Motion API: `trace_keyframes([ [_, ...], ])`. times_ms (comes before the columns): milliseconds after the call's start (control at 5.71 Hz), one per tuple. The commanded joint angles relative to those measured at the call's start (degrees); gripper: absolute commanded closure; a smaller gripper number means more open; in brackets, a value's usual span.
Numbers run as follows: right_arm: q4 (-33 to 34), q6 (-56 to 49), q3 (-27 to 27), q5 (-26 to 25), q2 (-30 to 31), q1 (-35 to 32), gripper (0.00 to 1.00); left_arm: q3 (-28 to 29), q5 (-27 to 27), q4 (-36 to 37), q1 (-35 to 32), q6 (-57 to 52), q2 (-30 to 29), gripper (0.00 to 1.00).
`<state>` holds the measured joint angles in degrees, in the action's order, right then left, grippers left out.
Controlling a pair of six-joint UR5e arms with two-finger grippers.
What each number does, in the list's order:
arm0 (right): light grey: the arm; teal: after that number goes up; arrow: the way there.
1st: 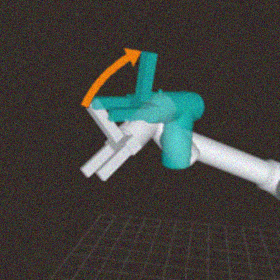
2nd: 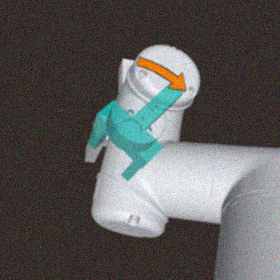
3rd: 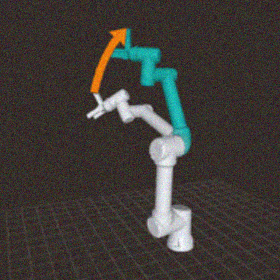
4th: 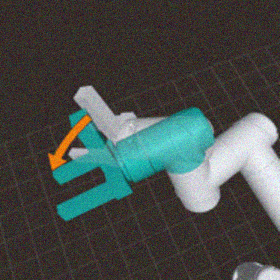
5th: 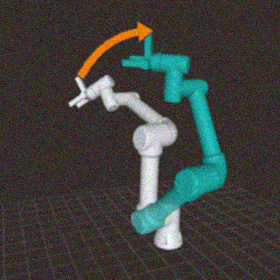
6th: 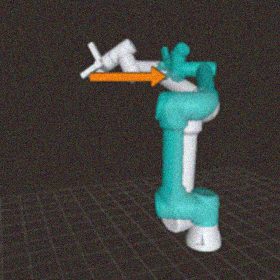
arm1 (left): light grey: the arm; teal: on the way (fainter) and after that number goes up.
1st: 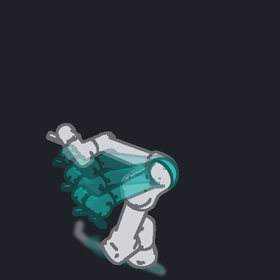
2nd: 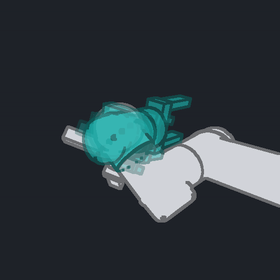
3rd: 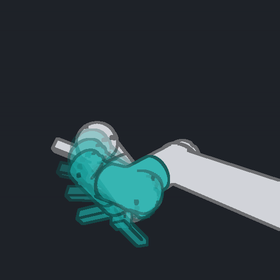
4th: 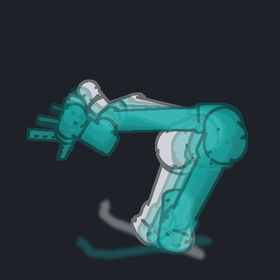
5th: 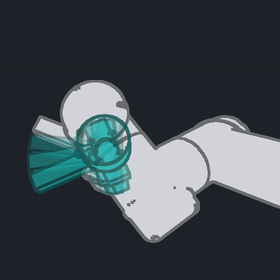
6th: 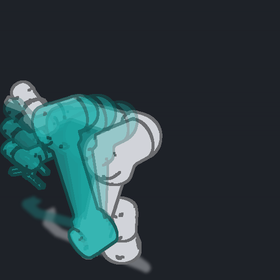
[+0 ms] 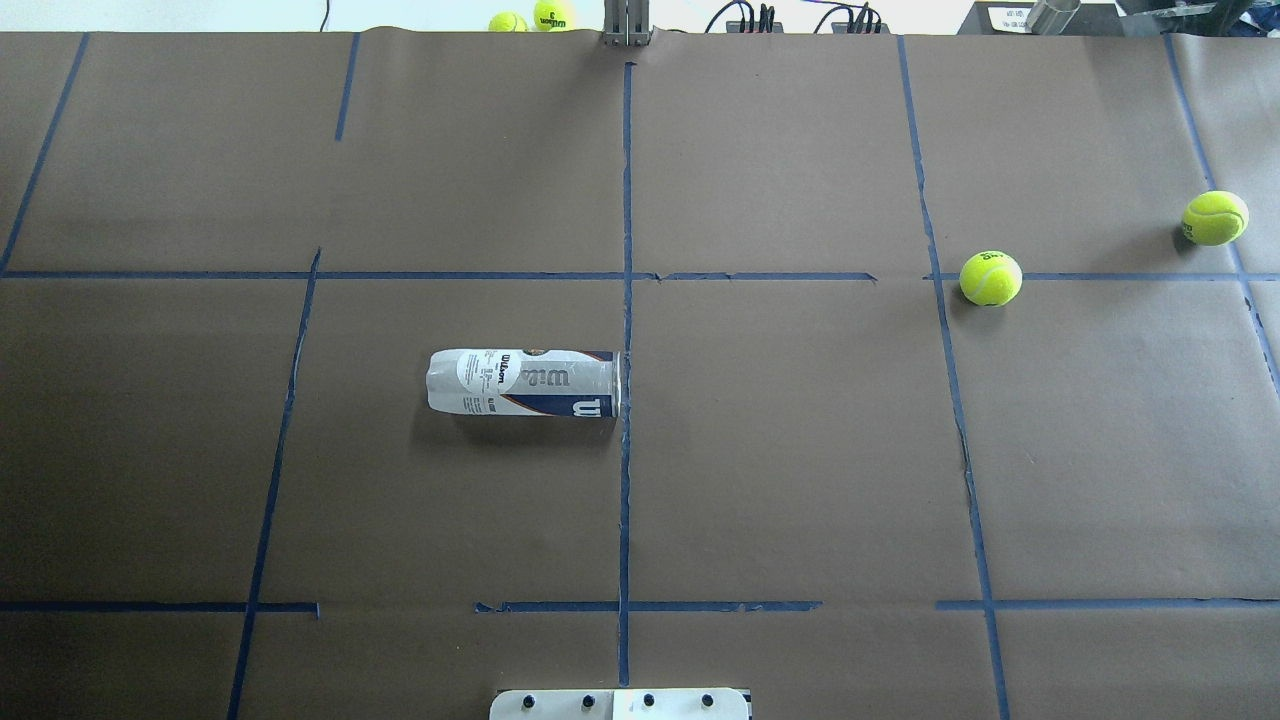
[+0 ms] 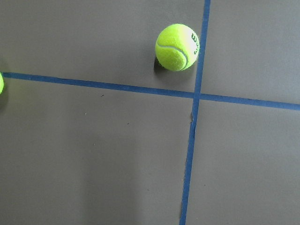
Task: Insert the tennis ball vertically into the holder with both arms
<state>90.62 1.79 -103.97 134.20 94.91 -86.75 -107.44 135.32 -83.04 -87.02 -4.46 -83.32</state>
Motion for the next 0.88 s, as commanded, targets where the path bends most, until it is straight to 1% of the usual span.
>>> trace_keyframes([
  [0,0.3,0.1,-0.1,0.1,0.4,0.0,0.00,0.9,-0.1,-0.4,0.3,0.1,-0.2,0.00],
  [701,0.2,0.6,0.1,0.2,0.5,0.0,0.00,0.6,-0.1,-0.6,0.6,-0.2,-0.2,0.00],
])
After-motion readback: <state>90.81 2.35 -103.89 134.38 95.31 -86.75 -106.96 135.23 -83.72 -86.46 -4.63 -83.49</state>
